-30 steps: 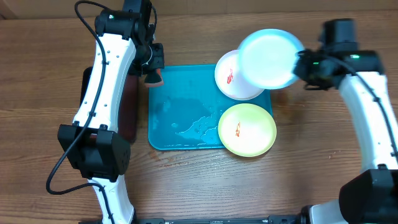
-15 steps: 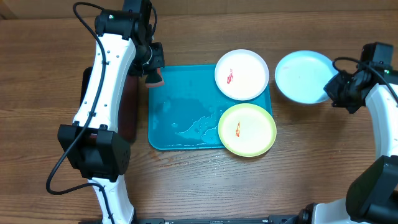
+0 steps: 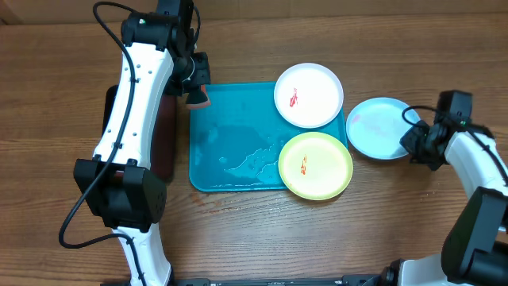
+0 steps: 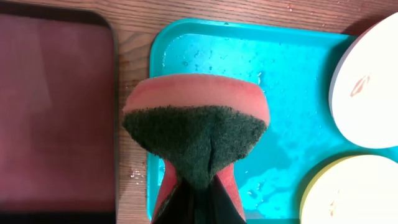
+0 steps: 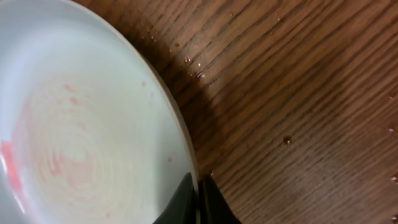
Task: Clean dirty plates on tray and stack at the side
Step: 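Lift the light blue plate with right gripper and place it right of tray, then grip the yellow plate with right gripper and drag it to tray center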
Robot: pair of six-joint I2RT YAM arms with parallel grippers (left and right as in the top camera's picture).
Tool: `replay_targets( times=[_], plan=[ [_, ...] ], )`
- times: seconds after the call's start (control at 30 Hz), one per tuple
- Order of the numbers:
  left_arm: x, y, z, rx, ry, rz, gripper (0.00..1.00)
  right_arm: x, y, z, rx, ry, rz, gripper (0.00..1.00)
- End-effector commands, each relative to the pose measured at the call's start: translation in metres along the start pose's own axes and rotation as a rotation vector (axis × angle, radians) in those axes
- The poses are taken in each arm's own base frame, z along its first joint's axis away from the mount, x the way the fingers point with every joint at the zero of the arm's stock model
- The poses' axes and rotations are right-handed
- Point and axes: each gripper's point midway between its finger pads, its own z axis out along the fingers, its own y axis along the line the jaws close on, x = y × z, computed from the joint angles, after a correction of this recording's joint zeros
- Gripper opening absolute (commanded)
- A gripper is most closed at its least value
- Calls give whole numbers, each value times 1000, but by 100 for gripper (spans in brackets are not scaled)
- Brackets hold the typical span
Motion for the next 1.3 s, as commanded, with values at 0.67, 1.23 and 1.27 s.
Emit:
replay_targets(
  times=[0.67,1.23,1.27],
  plan=[
    [1,-3,-2,14,-4,9,4,50,77,-80,-342,297,-313,54],
    [1,-4,-2,17,-3,9,4,156,62,-32,-122,422,-553,37],
    [1,-4,-2,17,-2,9,4,158,62,-31,-120,422,-545,35]
  ],
)
